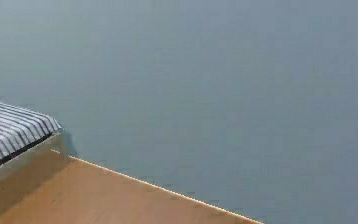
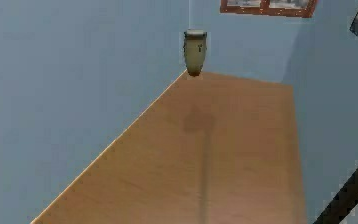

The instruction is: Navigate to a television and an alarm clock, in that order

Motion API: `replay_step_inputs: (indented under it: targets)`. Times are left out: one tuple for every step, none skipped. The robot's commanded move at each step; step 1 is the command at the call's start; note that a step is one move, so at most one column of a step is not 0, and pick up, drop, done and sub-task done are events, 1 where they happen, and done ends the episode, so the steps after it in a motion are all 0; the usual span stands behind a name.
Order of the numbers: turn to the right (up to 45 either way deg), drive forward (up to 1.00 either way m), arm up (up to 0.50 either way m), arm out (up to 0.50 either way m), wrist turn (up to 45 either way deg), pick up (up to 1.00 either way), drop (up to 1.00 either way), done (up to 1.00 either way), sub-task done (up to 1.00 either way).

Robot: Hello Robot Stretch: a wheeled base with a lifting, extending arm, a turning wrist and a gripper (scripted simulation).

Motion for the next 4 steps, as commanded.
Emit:
replay_step_inputs:
  targets:
    - [-45.0,0.0,0.0,0.0,0.0,0.0,0.0,0.0,0.0]
    - [-15.0,0.0,0.0,0.0,0.0,0.0,0.0,0.0,0.0]
    - [0.0,1.0,0.0,0.0,0.0,0.0,0.0,0.0,0.0]
    - [0.0,0.15,0.0,0.0,0.0,0.0,0.0,0.0,0.0]
